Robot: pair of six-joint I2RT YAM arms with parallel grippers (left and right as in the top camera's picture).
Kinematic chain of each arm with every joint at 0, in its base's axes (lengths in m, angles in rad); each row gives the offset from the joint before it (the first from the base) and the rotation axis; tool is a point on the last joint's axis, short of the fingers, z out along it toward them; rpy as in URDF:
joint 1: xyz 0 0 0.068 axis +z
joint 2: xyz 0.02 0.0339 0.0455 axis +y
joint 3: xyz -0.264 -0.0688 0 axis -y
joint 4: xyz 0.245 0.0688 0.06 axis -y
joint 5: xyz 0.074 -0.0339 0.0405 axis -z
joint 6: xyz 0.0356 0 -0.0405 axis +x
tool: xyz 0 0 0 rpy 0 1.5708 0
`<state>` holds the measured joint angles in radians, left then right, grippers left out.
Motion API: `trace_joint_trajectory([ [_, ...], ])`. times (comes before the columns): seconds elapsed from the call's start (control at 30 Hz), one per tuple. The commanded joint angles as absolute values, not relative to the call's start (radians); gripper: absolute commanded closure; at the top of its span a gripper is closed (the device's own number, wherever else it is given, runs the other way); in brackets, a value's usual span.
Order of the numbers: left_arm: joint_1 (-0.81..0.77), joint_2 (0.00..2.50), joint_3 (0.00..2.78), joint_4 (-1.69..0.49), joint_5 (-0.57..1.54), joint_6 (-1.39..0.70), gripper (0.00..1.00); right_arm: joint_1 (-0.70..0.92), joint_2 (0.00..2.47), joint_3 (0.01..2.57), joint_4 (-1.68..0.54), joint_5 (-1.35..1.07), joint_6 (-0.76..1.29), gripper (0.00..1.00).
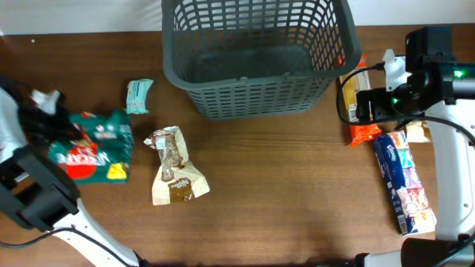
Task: Pack container
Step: 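Lift the Nescafe pack with the left gripper and drop it into the basket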
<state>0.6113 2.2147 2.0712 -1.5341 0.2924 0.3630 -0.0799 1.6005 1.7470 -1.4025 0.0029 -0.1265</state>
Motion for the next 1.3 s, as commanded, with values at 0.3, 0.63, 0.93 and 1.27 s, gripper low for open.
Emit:
trace_joint_trajectory([
  [0.3,0.569,2.098,2.766,-1.637,0.664,0.284,0.98,-0.086,1.602,1.762,-1.41,-0.027,-0.115,0.01],
  [0.63,0.28,1.988,2.95,-1.307,0.718,0.284,0.98,-0.086,1.602,1.762,-1.407,-0.033,-0.115,0.01],
  [0.93,-0.02,2.046,2.929,-1.13,0.701,0.392,0.98,-0.086,1.602,1.762,-1.407,-0.034,-0.115,0.01],
  [1.27,-0.185,2.279,2.88,-1.117,0.643,0.405,0.98,-0.086,1.602,1.762,-1.407,-0.06,-0.115,0.01],
])
